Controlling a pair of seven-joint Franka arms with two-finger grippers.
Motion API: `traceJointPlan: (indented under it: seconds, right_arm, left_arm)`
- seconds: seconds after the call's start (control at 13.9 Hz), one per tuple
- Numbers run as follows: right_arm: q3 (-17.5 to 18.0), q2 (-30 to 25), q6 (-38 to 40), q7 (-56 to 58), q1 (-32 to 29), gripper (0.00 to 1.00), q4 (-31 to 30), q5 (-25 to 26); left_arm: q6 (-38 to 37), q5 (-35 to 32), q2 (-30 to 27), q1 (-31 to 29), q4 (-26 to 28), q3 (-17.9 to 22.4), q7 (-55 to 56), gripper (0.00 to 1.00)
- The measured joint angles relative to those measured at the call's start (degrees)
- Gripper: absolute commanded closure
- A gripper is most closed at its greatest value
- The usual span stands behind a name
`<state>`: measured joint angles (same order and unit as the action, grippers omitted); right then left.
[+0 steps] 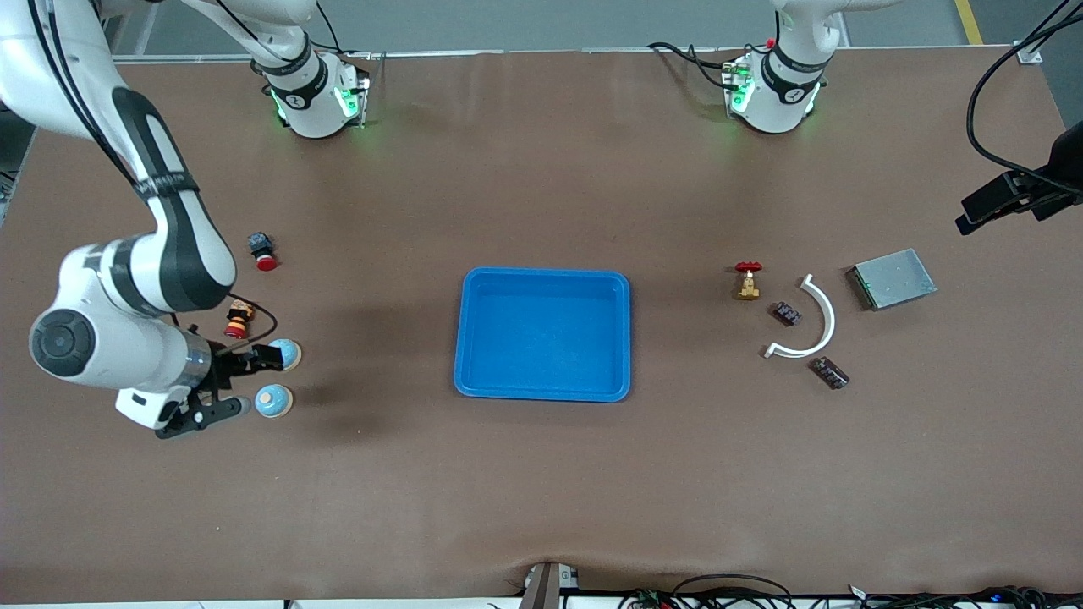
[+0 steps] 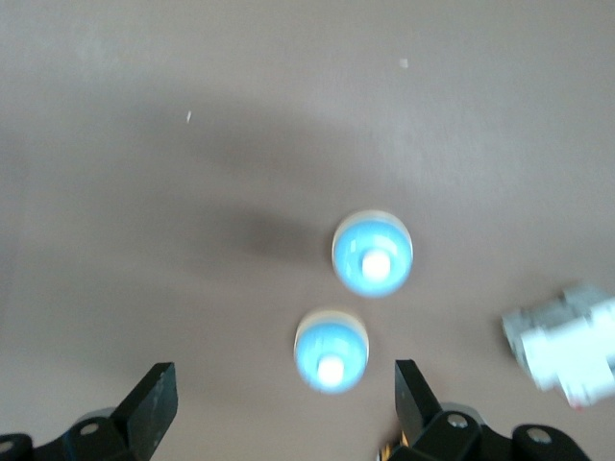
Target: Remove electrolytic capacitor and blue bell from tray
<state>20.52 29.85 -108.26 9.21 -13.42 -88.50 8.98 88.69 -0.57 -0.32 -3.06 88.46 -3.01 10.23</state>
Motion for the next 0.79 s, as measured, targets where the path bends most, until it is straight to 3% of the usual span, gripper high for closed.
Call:
traceJointPlan:
  seconds: [0.22,0.43,0.65,0.79]
  right_arm:
    - [0.1,-6.66,9.82,-2.88,1.02,0.0,0.5,-0.03]
    - [0.96,-11.8,21.32,-12.82,3.15,0.0,3.7,-0.09]
    - [0.26,-13.25,31.44,-18.14,7.86,0.0,10.41,-0.07]
    - [-1.95,-13.29,33.69,-18.9,9.9,0.0,13.73,-0.01]
  left_arm:
    - [0.08,0.0,0.02,0.26,-0.02,-0.1,0.0,0.0]
    - [1.14,0.01,0.02,0.54,-0.04,-0.61,0.0,0.0]
    - [1.29,0.01,0.02,0.53,0.0,-0.61,0.0,0.0]
    - [1.29,0.01,0.03,0.54,0.09,-0.84,0.0,0.0]
